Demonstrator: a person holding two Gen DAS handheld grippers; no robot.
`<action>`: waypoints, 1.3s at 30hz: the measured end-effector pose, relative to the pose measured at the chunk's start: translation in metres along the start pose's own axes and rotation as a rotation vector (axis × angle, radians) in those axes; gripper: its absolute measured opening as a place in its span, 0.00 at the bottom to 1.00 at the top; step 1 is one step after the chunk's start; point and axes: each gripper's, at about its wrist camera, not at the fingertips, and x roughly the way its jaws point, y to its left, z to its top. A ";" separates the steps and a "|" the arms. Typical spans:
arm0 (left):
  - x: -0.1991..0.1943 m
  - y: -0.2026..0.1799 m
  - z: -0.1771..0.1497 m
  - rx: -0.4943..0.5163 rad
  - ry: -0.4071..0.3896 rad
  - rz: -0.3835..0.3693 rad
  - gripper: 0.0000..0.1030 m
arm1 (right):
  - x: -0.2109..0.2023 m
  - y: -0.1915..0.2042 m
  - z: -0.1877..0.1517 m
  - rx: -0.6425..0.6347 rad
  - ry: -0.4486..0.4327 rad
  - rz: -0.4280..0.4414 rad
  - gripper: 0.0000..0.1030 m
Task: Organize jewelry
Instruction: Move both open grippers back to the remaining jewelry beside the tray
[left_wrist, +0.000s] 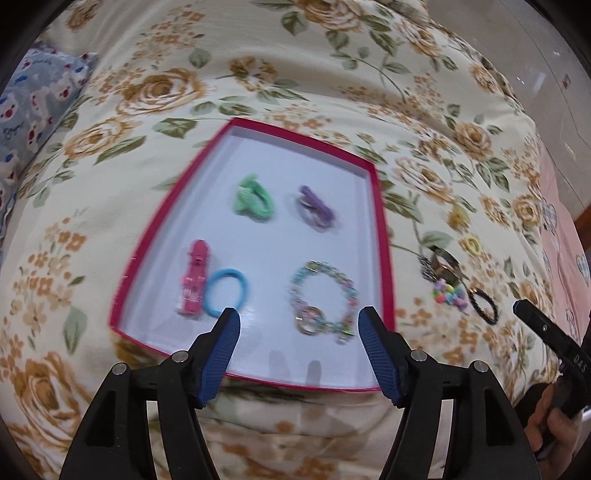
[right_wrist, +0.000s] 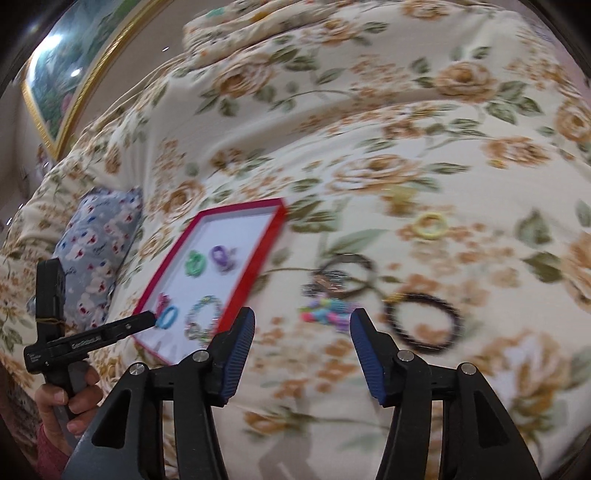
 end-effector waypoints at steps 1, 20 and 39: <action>0.001 -0.005 0.000 0.010 0.005 -0.005 0.64 | -0.004 -0.007 -0.001 0.012 -0.007 -0.013 0.54; 0.030 -0.075 0.015 0.153 0.054 -0.029 0.65 | -0.011 -0.062 -0.004 0.084 0.009 -0.079 0.54; 0.092 -0.135 0.044 0.253 0.096 -0.065 0.63 | 0.016 -0.081 0.005 0.059 0.080 -0.130 0.53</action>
